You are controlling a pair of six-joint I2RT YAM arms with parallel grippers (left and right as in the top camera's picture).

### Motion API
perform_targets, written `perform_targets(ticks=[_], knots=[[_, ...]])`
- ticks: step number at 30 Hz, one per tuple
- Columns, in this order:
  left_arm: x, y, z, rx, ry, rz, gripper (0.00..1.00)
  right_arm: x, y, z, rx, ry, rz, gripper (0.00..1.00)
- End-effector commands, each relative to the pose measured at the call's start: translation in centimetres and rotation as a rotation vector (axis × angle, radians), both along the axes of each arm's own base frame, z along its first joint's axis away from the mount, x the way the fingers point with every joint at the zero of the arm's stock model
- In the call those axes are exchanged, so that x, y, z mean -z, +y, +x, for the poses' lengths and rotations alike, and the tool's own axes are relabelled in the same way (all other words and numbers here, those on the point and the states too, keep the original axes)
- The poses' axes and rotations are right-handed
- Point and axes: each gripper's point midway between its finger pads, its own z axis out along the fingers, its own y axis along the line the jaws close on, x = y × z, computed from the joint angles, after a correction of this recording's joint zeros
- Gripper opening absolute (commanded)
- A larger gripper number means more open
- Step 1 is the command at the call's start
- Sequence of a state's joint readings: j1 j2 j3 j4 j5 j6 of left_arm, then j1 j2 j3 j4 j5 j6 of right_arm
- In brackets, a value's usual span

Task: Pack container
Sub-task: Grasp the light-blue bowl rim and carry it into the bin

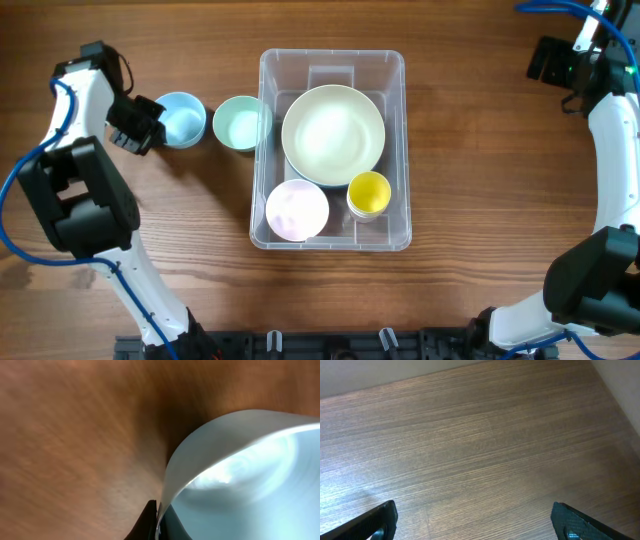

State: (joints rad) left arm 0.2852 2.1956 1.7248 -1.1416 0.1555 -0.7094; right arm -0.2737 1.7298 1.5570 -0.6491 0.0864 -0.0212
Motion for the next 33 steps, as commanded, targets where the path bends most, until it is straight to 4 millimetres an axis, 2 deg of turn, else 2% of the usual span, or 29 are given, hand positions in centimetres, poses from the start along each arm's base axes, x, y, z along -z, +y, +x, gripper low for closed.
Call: perform_targets(ticks=[1,4,7,10,14,18,21,25,30,33], knots=[[0.2,1.3,-1.5,-0.027,0.052,0.007,0.04,0.5,0.4,0.0,-0.010,0.009,0.002,1.00],[-1.6,1.8,-1.3,0.012,0.008,0.039,0.04,0.5,0.4,0.0,-0.010,0.009,0.002,1.00],[-4.4,2.2,-0.7,0.014,-0.057,0.076,0.04,0.5,0.4,0.0,-0.010,0.009,0.002,1.00],[-9.4,2.1,0.1,0.023,-0.172,0.114,0.04,0.5,0.4,0.0,-0.009,0.009,0.003,1.00],[-15.6,-0.4,0.0,0.076,-0.316,0.152,0.04,0.5,0.4,0.0,-0.009,0.009,0.003,1.00],[-19.3,-5.0,-1.3,0.232,-0.389,0.160,0.04,0.5,0.4,0.0,-0.010,0.009,0.002,1.00],[-20.0,-9.1,-3.3,0.388,-0.363,0.142,0.04,0.5,0.4,0.0,-0.010,0.009,0.002,1.00],[-19.0,-14.8,-6.8,0.611,-0.249,0.098,0.04,0.5,0.4,0.0,-0.010,0.010,0.002,1.00],[-17.8,-19.2,-9.8,0.772,-0.166,0.086,0.04,0.5,0.4,0.0,-0.010,0.009,0.002,1.00],[-17.2,-20.8,-10.7,0.836,-0.149,0.081,0.04,0.5,0.3,0.0,-0.009,0.009,0.003,1.00]])
